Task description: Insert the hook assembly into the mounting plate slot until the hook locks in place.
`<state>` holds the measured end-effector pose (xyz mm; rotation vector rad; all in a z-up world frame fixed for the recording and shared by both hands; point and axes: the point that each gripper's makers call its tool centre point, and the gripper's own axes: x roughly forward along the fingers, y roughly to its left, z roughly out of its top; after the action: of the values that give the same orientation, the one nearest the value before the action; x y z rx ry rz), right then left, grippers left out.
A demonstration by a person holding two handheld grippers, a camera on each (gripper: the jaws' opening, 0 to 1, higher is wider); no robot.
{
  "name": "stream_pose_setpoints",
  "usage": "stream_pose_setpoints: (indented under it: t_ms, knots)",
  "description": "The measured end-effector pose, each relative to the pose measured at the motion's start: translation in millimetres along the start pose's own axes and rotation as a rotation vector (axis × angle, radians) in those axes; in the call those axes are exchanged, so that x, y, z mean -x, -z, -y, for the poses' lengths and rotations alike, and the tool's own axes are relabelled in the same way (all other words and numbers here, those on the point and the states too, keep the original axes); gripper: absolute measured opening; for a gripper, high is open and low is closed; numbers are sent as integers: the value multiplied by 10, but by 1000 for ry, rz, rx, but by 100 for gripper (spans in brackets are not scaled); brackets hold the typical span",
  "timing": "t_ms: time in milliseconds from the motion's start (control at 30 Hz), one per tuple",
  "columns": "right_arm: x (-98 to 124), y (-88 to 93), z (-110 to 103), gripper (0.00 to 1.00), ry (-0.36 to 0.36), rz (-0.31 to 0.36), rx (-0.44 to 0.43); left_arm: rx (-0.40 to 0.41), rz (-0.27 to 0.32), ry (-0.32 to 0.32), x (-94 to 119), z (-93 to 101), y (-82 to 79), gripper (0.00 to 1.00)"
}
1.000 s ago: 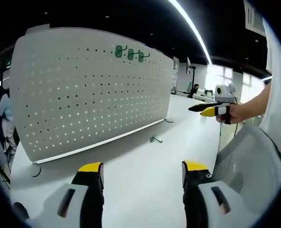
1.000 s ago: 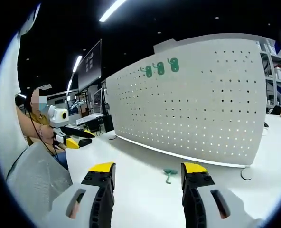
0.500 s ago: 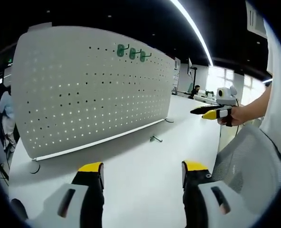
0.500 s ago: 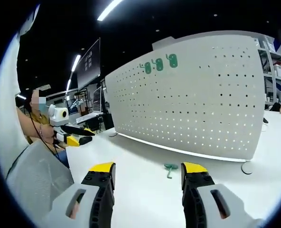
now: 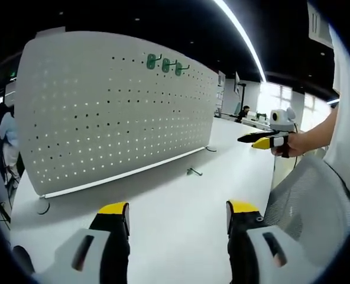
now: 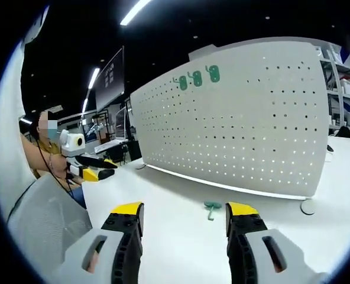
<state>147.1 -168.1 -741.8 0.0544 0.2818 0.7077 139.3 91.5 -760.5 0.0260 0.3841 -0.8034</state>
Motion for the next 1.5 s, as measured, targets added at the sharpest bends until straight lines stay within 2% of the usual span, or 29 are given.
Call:
stream_pose_setpoints:
  t_ms: [267, 400, 600, 967, 1500]
  knots:
    - [-5, -6, -3, 54, -3, -1, 7, -39, -17, 27, -118, -28, -109, 68]
    - [10, -6, -35, 55, -7, -3, 10, -91, -50, 70, -277, -12, -175, 68]
    - [32, -7, -74, 54, -10, -3, 8, -138, -59, 122, -524, 20, -348, 68]
    - [103, 23, -87, 54, -2, -5, -6, -191, -132, 217, -937, 147, -345, 68]
    - [188, 69, -62, 54, 16, -10, -13, -257, -200, 292, -1218, 249, -343, 68]
